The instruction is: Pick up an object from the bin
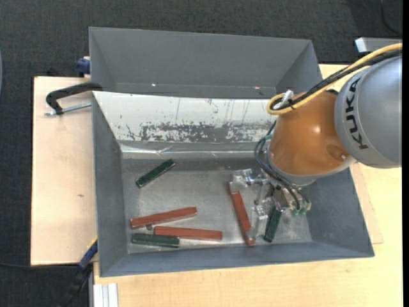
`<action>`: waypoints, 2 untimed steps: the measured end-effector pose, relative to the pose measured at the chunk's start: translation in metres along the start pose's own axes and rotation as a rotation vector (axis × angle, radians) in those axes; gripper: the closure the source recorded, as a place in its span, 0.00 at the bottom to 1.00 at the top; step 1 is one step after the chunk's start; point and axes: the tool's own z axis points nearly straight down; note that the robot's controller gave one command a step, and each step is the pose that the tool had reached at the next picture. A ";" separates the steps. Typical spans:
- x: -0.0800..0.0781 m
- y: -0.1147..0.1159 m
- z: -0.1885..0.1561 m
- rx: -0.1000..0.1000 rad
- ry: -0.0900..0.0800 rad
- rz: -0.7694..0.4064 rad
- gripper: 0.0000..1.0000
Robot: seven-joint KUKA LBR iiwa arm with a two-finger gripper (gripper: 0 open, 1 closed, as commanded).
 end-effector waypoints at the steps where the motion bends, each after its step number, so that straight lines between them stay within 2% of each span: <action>1: 0.010 -0.050 -0.021 0.003 -0.008 -0.149 0.00; 2: 0.014 -0.089 0.017 0.004 -0.005 -0.354 0.00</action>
Offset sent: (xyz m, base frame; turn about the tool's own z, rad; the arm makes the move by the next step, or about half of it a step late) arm 0.0014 -0.0985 -0.0301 -0.3699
